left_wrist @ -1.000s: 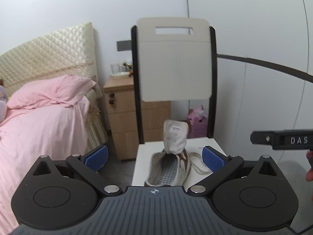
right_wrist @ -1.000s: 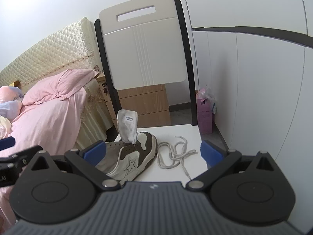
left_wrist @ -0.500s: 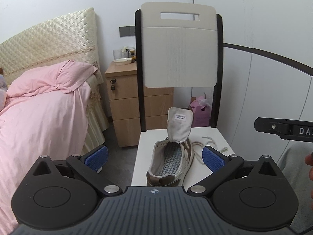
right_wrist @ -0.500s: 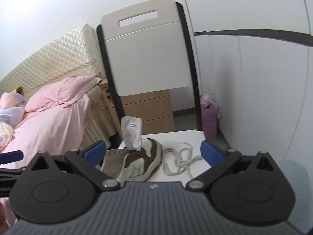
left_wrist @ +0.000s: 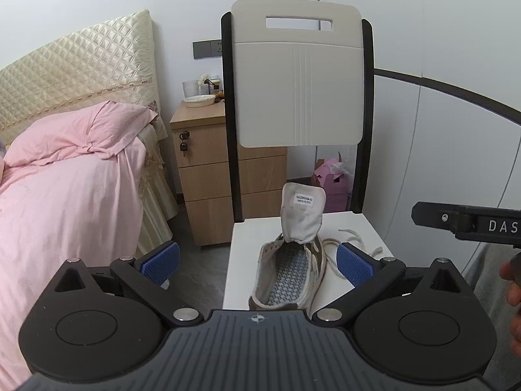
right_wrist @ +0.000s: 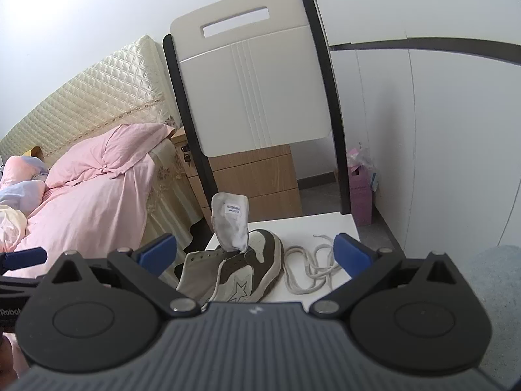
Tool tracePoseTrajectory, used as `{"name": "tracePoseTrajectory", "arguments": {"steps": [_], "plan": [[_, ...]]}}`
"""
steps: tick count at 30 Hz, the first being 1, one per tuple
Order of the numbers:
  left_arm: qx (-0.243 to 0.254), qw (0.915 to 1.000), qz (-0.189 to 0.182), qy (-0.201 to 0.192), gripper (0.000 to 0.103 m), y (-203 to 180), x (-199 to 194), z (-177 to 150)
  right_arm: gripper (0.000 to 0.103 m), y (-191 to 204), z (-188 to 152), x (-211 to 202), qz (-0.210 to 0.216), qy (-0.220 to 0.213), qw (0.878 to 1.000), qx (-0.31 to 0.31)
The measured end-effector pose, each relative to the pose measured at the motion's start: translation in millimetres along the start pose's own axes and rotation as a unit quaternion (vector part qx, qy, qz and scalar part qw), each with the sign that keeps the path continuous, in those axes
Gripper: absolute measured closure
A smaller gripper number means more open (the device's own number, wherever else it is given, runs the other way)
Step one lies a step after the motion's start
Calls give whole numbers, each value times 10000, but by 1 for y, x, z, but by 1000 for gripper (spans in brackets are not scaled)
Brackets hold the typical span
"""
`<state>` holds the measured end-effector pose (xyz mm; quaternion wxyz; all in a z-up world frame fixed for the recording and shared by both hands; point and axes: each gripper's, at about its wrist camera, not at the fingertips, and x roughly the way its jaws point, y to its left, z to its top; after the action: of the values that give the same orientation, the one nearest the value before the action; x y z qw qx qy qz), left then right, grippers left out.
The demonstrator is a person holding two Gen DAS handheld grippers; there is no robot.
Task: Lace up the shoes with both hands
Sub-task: 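Move both grippers toward the white-and-brown sneaker on the chair seat, then grasp the sneaker's collar edge with the left gripper while the right gripper approaches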
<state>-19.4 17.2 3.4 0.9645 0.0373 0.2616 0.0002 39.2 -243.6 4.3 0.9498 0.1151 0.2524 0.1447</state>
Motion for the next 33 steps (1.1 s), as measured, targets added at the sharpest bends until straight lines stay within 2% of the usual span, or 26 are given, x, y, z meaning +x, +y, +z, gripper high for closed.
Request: {"name": "tracePoseTrajectory", "arguments": {"steps": [8, 11, 15, 17, 20, 23, 27, 33], "plan": [[364, 9988, 135, -290, 0, 7, 2, 48, 0, 10, 40, 13, 178, -54, 9998, 45], [372, 9985, 79, -383, 0, 12, 7, 66, 0, 14, 54, 18, 245, -74, 9997, 62], [298, 9987, -89, -406, 0, 16, 23, 62, 0, 16, 71, 26, 329, -77, 9994, 91], [257, 9987, -179, -411, 0, 18, 31, 57, 0, 9, 66, 37, 292, -38, 9995, 114], [187, 9986, -293, -401, 0, 20, 44, 49, 0, 2, 47, 69, 600, 206, 9980, -63], [104, 9995, -215, -213, 1, 25, 60, 30, 0, -7, 26, 105, 646, 566, 9963, -49], [326, 9994, 14, 62, 3, 18, 82, 12, 0, -16, 6, 128, 679, 770, 9945, 232], [315, 9984, 77, 468, 17, 18, 123, 2, 0, -30, -15, 139, 682, 842, 9929, 490]]}}
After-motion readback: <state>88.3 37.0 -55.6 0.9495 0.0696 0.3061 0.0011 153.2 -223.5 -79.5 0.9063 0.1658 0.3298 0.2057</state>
